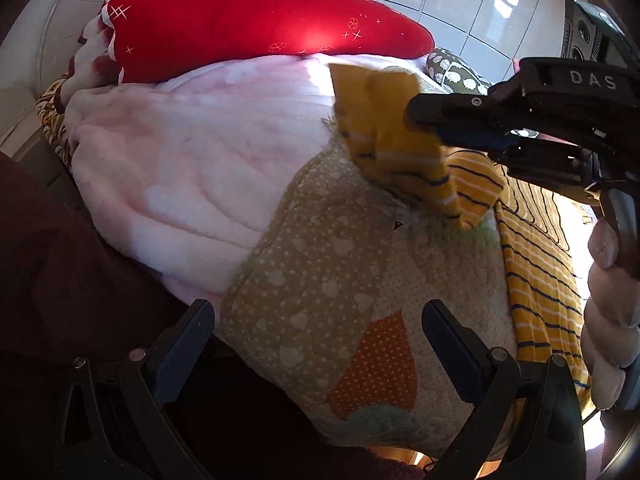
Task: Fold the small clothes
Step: 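Grasp the folded sleeve with the right gripper and lift it outward, then lay the sleeve flat across the quilt and open the right gripper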
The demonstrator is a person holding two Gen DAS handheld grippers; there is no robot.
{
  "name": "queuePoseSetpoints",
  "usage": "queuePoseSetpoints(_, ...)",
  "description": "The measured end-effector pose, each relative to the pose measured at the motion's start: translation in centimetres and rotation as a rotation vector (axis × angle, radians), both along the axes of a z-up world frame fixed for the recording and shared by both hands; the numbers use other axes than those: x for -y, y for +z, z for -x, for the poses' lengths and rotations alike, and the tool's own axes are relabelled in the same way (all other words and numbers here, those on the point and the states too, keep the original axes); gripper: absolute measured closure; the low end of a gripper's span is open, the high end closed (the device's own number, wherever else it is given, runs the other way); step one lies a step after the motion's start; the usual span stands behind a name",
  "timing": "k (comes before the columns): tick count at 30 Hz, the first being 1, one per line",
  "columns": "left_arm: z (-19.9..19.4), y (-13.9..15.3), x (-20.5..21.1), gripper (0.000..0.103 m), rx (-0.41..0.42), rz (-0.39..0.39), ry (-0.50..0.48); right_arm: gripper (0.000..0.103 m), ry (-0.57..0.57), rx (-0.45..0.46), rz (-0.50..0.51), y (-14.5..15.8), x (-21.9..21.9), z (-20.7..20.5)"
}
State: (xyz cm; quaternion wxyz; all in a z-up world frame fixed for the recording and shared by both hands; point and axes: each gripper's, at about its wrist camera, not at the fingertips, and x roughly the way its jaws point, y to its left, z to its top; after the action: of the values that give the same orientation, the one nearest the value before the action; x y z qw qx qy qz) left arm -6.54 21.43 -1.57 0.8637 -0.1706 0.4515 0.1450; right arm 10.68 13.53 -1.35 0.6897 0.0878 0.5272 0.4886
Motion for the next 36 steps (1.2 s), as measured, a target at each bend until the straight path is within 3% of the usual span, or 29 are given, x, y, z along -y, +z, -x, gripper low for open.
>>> queuePoseSetpoints(3, 0.0, -0.2, -0.3, 0.0, -0.004, 0.0, 0.002, 0.069, -0.03, 0.076, 0.003, 1.2, 2.4, 0.4)
queuePoseSetpoints(5, 0.0, -0.2, -0.3, 0.0, 0.0, 0.001, 0.0, 0.055, -0.14, 0.145, 0.058, 1.9, 6.1, -0.9)
queuePoseSetpoints(7, -0.4, -0.2, 0.0, 0.0, 0.005, 0.006, -0.009, 0.052, -0.265, 0.268, 0.205, 2.1, 9.9, -2.6)
queuePoseSetpoints(9, -0.9, -0.3, 0.6, 0.0, 0.012, 0.01, -0.024, 0.051, -0.304, 0.381, 0.38, 1.1, 12.6, -4.2)
queuePoseSetpoints(11, -1.6, -0.5, 1.4, 0.0, 0.003, 0.01, -0.047, 0.051, -0.304, 0.367, 0.486, -1.2, 14.6, -6.0)
queuePoseSetpoints(13, -2.3, -0.7, 2.4, 0.0, -0.012, 0.008, -0.071, 0.051, -0.275, 0.317, 0.522, -3.4, 15.9, -7.3)
queuePoseSetpoints(21, -3.2, -0.4, 5.5, 0.0, -0.046, -0.051, -0.117, 0.051, -0.17, 0.468, 0.57, -6.9, 11.0, -9.0)
queuePoseSetpoints(22, -3.3, -0.4, 5.6, 0.0, -0.05, -0.058, -0.119, 0.054, -0.158, 0.482, 0.586, -7.4, 10.6, -9.2)
queuePoseSetpoints(23, -3.4, -0.2, 5.9, 0.0, -0.052, -0.062, -0.121, 0.083, -0.169, 0.512, 0.623, -7.7, 10.3, -9.3)
queuePoseSetpoints(24, -3.5, -0.1, 6.1, 0.0, -0.054, -0.065, -0.124, 0.095, -0.195, 0.519, 0.627, -7.7, 10.6, -9.7)
queuePoseSetpoints(25, -3.6, 0.1, 6.4, 0.0, -0.053, -0.071, -0.127, 0.097, -0.23, 0.477, 0.569, -7.1, 11.8, -10.2)
queuePoseSetpoints(26, -3.7, 0.3, 6.7, 0.0, -0.049, -0.078, -0.131, 0.097, -0.285, 0.427, 0.492, -6.1, 13.4, -10.6)
queuePoseSetpoints(29, -4.2, 1.0, 8.1, 0.0, -0.039, -0.095, -0.162, 0.098, -0.452, 0.395, 0.382, -2.4, 19.1, -10.7)
queuePoseSetpoints(33, -4.6, 2.2, 10.7, 0.0, -0.01, -0.117, -0.225, 0.098, -0.712, 0.385, 0.31, 2.4, 30.6, -8.8)
queuePoseSetpoints(36, -4.5, 3.0, 12.8, 0.0, 0.011, -0.127, -0.268, 0.097, -0.932, 0.355, 0.305, 4.4, 40.8, -6.8)
